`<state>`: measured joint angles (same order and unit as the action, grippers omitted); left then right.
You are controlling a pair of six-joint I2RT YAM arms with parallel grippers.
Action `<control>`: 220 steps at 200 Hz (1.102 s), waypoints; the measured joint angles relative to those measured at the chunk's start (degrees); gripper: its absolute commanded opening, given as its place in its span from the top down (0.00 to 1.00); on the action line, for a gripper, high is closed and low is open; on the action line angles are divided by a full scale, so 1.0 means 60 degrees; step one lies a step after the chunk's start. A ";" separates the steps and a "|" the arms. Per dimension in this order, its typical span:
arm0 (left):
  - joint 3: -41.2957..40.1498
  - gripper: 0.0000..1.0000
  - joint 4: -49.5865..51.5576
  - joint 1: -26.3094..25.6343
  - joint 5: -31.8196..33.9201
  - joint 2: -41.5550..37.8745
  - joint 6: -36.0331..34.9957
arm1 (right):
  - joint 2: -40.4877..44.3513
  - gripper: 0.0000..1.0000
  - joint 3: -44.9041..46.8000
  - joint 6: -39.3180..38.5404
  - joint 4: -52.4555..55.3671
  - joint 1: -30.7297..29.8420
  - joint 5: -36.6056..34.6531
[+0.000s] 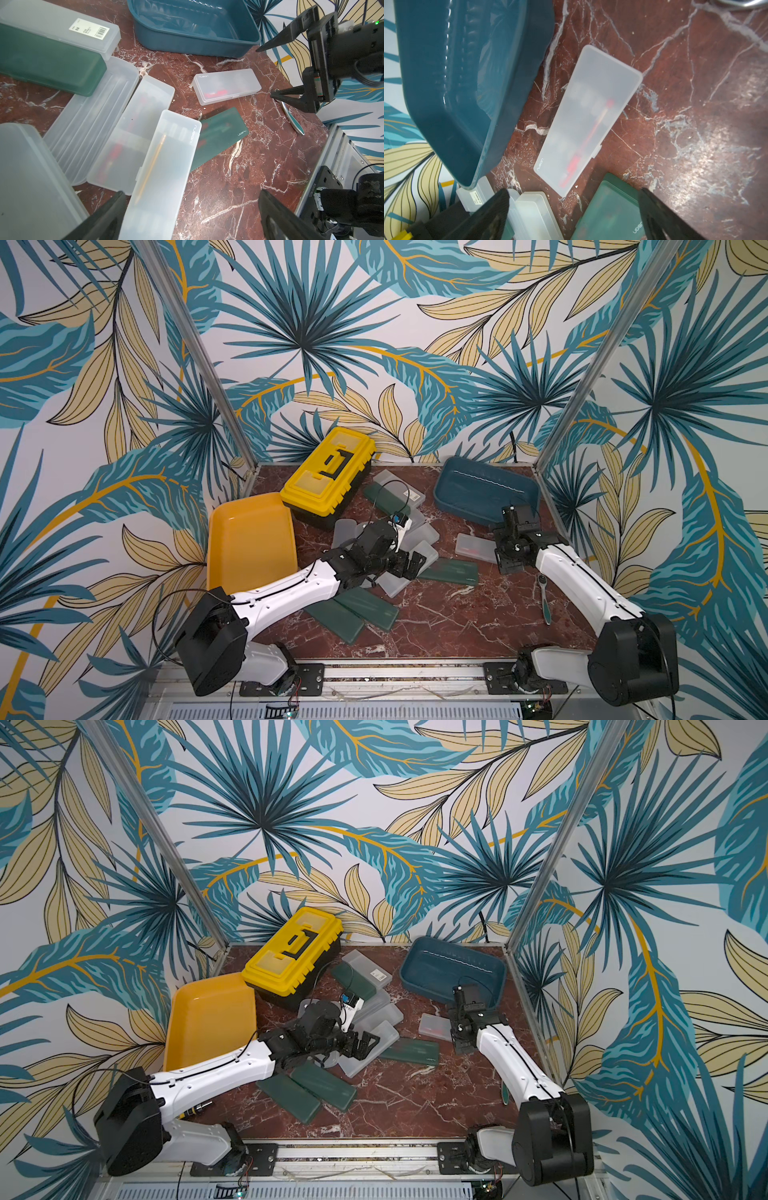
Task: Place the pencil cases by color into the storage box
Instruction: Pick up the pencil case from the center of the board.
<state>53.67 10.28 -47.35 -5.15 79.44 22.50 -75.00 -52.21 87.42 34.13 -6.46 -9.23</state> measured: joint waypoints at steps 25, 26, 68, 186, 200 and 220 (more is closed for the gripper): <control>0.0000 0.00 0.0000 -0.0011 0.0033 -0.0015 -0.0036 | -0.0408 0.03 0.0000 0.0557 -0.0084 -0.0011 0.0011; 0.0000 0.00 -0.0004 -0.0011 0.0036 -0.0018 -0.0036 | -0.0441 0.03 0.0000 0.0583 -0.0102 -0.0011 0.0015; 0.0000 0.00 -0.0007 -0.0040 0.0113 -0.0127 -0.0149 | -0.1290 0.03 -0.0004 0.1144 -0.0466 -0.0011 0.0091; 0.0000 0.00 -0.0025 -0.0040 0.0175 -0.0135 -0.0291 | -0.2805 0.03 -0.0452 0.1614 -0.1239 0.0080 0.0266; 0.0000 0.00 -0.0025 -0.0040 0.0175 -0.0135 -0.0321 | -0.2932 0.03 -0.0535 0.1617 -0.1290 0.0138 0.0306; 0.0000 0.00 -0.0025 -0.0040 0.0171 -0.0135 -0.0353 | -0.3129 0.03 -0.0590 0.1650 -0.1359 0.0208 0.0382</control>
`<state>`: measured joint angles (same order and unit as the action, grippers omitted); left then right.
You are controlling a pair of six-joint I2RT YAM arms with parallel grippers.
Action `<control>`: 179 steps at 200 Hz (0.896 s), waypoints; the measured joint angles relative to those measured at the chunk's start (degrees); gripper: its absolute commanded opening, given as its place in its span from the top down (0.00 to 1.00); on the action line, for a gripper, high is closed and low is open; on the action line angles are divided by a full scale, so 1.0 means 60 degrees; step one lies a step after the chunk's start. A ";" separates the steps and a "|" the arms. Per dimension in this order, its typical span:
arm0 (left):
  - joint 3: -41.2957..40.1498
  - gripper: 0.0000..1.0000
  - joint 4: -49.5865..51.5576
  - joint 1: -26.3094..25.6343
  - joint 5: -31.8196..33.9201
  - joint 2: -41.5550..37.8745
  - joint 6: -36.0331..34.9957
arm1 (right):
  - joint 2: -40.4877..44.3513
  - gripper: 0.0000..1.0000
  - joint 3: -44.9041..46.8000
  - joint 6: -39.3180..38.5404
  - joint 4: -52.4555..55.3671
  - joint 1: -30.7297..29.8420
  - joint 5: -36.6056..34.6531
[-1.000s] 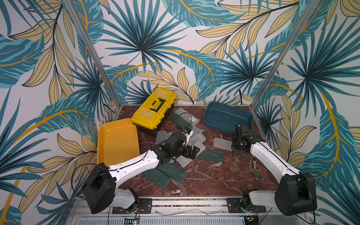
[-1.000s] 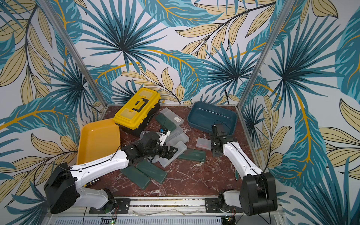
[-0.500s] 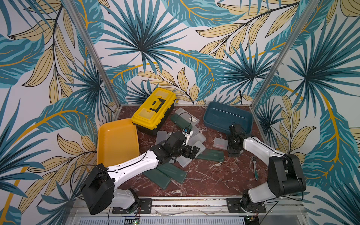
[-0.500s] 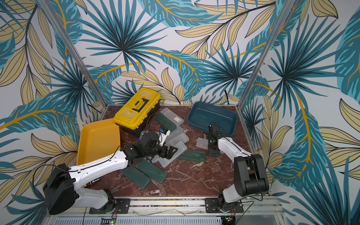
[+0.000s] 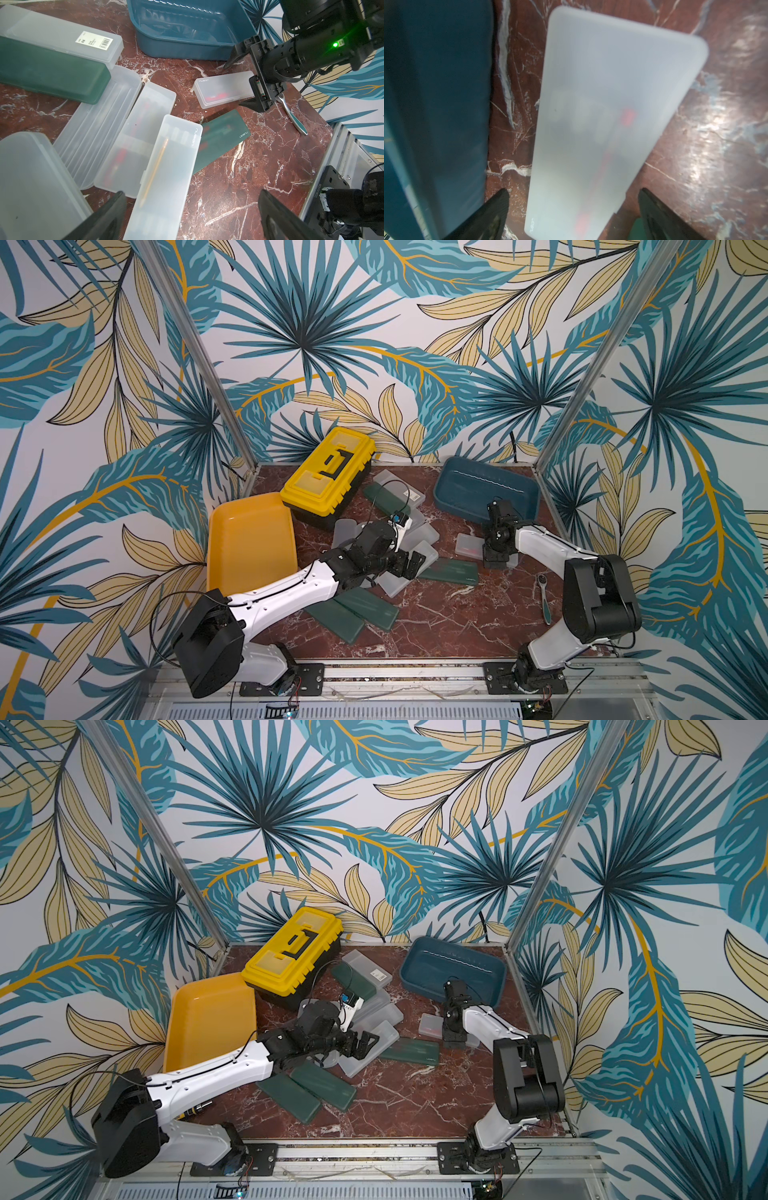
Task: Place the pencil cases by color into the storage box
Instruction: Pick up the pencil case from the center of the board.
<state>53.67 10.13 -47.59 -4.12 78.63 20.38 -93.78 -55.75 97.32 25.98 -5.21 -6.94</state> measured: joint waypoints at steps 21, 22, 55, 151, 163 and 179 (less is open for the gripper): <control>0.0000 0.00 0.0000 0.0000 0.0000 0.0000 -0.0004 | -0.0138 0.03 0.0000 0.0007 -0.0033 0.0069 0.0091; 0.0000 0.00 0.0000 0.0000 0.0000 0.0000 -0.0004 | -0.0146 0.03 0.0000 0.0007 -0.0036 0.0076 0.0098; 0.0000 0.00 -0.0004 0.0000 -0.0033 0.0000 -0.0004 | -0.0197 0.03 0.0004 0.0022 -0.0120 0.0313 0.0259; -0.0004 0.00 -0.0004 0.0040 -0.0215 -0.0055 0.0004 | -0.0448 0.18 -0.0025 -0.0299 -0.0226 0.0765 0.0812; -0.0011 0.00 0.0000 0.0055 -0.0219 -0.0120 0.0007 | -0.0463 0.20 -0.0025 -0.0364 -0.0222 0.0765 0.0823; -0.0033 0.00 -0.0015 0.0069 -0.0219 -0.0222 0.0007 | -0.0466 0.26 -0.0025 -0.0455 -0.0211 0.0765 0.0845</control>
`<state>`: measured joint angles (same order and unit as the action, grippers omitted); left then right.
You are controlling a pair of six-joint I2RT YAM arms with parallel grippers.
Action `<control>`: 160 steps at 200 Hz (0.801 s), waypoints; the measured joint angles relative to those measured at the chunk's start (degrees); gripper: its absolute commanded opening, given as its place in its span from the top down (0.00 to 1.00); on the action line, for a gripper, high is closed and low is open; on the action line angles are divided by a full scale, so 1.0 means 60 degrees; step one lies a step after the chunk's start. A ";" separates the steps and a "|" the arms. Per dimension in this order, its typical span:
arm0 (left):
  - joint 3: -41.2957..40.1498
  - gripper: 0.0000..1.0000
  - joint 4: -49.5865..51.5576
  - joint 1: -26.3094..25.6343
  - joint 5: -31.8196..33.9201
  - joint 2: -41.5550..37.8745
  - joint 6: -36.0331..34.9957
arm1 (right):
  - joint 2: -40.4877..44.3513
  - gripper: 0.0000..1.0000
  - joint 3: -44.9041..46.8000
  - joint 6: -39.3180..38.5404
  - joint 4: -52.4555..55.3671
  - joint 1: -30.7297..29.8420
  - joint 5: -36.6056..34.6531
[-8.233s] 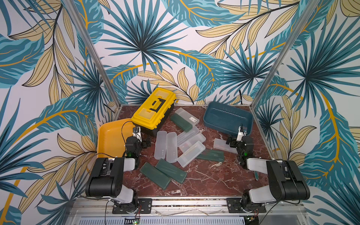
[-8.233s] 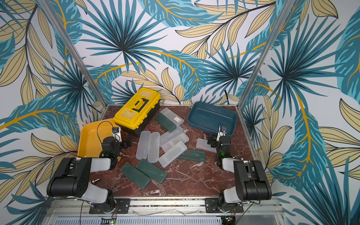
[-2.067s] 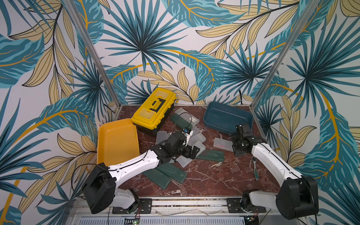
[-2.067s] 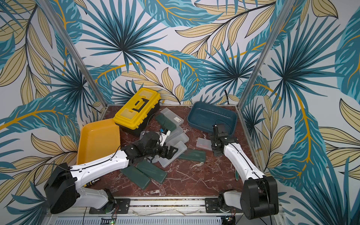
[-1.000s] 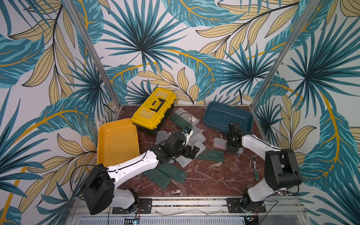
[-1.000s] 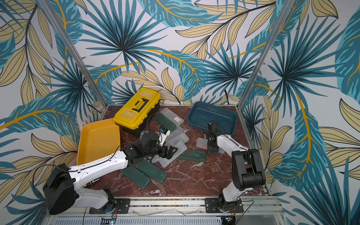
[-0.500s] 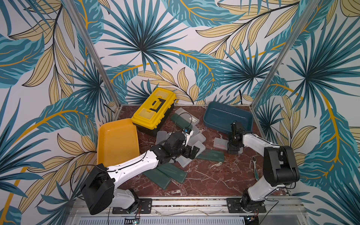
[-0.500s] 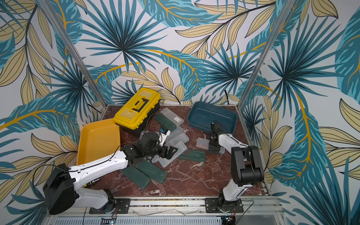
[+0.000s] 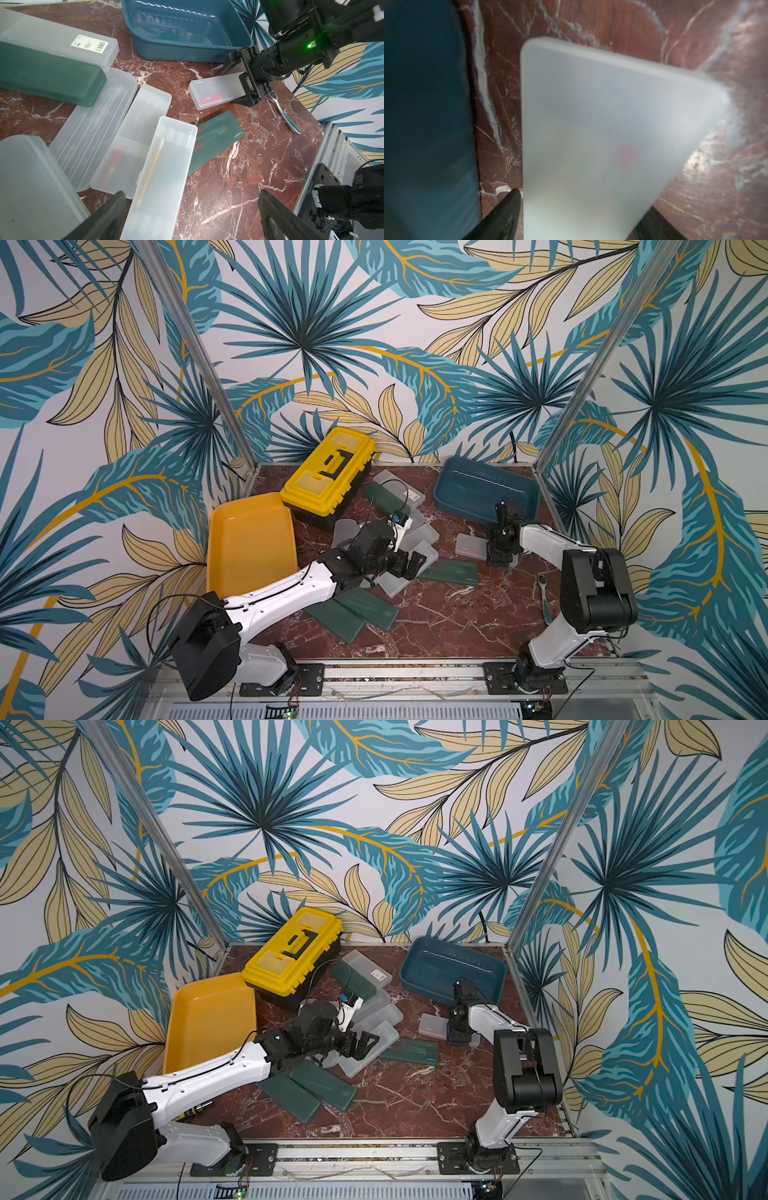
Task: Place the pencil cases by color into the storage box
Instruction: Pick up the pencil case from the center of the board.
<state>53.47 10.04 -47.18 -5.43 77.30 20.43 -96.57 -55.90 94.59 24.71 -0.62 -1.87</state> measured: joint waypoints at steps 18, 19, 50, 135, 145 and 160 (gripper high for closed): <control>-0.0102 0.00 0.0004 0.0004 0.0004 -0.0146 0.0007 | -0.0007 0.28 0.0000 -0.0178 0.0004 0.0000 0.0004; -0.0106 0.00 0.0004 0.0004 0.0004 -0.0149 0.0007 | -0.0007 0.29 0.0000 -0.0182 0.0004 0.0000 0.0004; -0.0178 0.00 0.0004 0.0004 0.0004 -0.0259 0.0033 | 0.0022 0.32 0.0000 -0.0597 0.0044 -0.0004 -0.0022; -0.0182 0.00 0.0004 0.0004 0.0011 -0.0379 0.0025 | 0.0543 0.36 0.0026 -0.2076 0.0907 -0.0335 -0.0193; -0.0182 0.00 0.0000 0.0004 0.0011 -0.0412 0.0025 | 0.0769 0.37 0.0022 -0.2259 0.1118 -0.0361 -0.0295; -0.0182 0.00 0.0004 0.0004 0.0011 -0.0415 0.0025 | 0.1122 0.37 0.0011 -0.2517 0.1384 -0.0379 -0.0474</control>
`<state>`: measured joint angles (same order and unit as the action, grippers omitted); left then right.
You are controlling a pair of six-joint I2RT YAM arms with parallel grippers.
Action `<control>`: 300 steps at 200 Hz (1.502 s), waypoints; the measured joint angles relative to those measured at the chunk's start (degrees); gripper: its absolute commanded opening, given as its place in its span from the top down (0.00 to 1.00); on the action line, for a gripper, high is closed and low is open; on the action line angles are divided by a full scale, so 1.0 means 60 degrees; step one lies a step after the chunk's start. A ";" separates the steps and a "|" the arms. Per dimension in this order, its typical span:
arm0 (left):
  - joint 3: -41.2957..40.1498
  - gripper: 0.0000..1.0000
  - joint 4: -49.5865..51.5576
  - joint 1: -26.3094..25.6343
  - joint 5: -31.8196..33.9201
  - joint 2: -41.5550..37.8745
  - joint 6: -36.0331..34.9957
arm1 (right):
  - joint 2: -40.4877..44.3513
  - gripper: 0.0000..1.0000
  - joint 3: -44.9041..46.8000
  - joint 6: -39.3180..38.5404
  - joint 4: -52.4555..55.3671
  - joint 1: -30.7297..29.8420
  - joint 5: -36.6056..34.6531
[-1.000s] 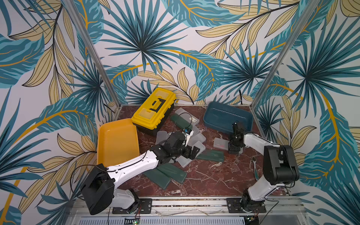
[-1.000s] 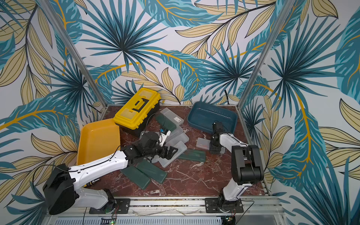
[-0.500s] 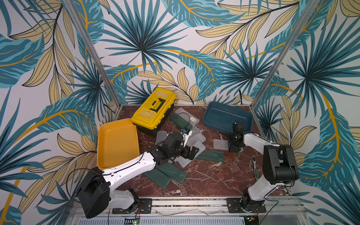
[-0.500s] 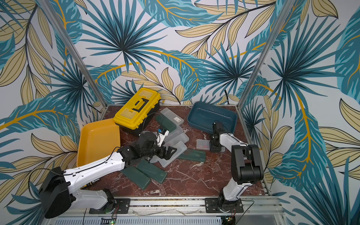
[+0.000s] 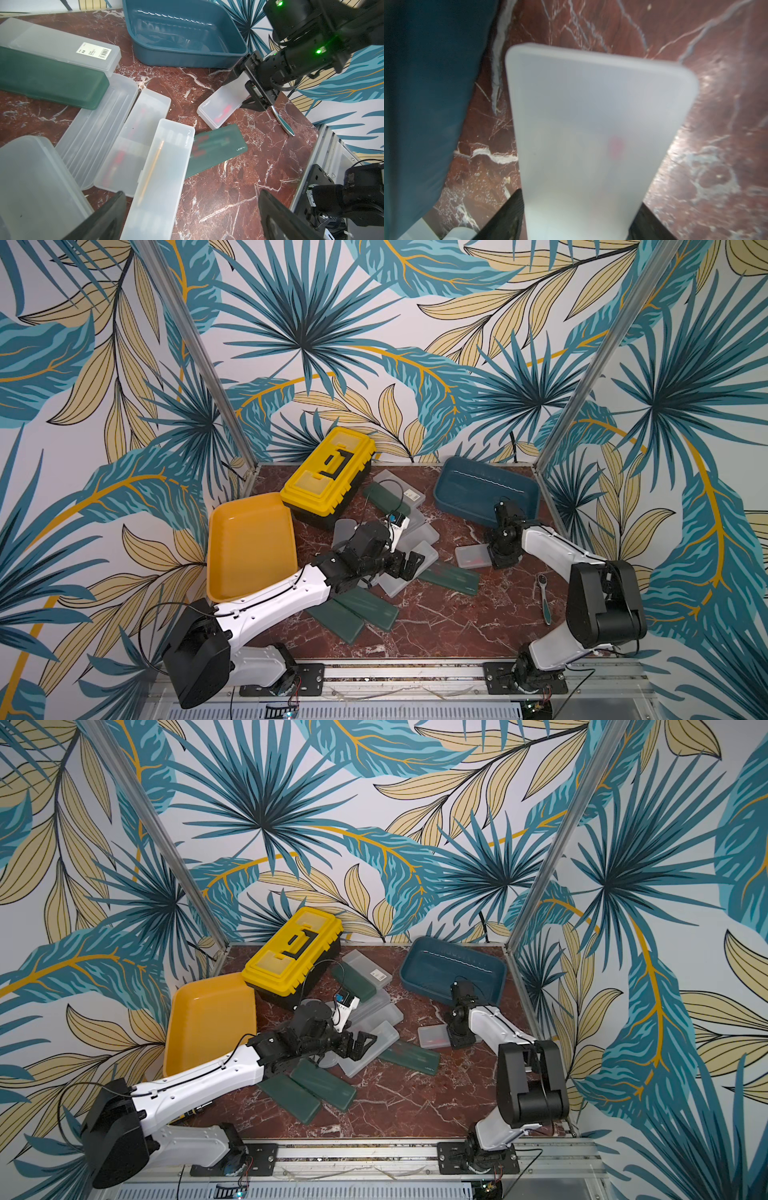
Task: Place the pencil cases by color into the storage box
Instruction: Pick up the pencil case from the center of the board, then place the pencil case at the storage box.
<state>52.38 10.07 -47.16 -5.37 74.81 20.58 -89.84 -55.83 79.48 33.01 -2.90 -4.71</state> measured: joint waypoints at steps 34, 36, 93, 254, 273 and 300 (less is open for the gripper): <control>0.0000 0.00 0.0000 0.0000 -0.0004 0.0000 -0.0004 | 0.0525 0.37 -0.0211 -0.0550 0.0525 -0.0062 -0.0324; 0.0000 0.00 -0.0004 0.0000 -0.0004 0.0000 -0.0007 | 0.0546 0.37 -0.0229 -0.0583 0.0546 -0.0069 -0.0331; 0.0000 0.00 -0.0004 0.0000 -0.0004 0.0000 -0.0040 | 0.0685 0.37 -0.1628 -0.1705 0.1333 -0.0324 -0.0426; 0.0204 0.00 -0.0390 0.0000 -0.1045 0.0710 -0.1228 | -0.3727 0.37 -0.8805 -0.6222 0.1333 -0.0291 -0.0127; 0.0543 0.01 -0.0597 0.0000 -0.1162 0.1056 -0.1588 | -0.4189 0.36 -0.9304 -0.6706 0.1158 -0.0200 -0.0026; 0.1198 0.01 -0.0783 0.0000 -0.1115 0.1756 -0.2178 | -0.4459 0.35 -0.9522 -0.7373 0.0616 -0.0102 0.0160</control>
<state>59.57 5.37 -47.16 -12.05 85.34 7.51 -116.60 -112.97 35.24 36.71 -3.51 -3.75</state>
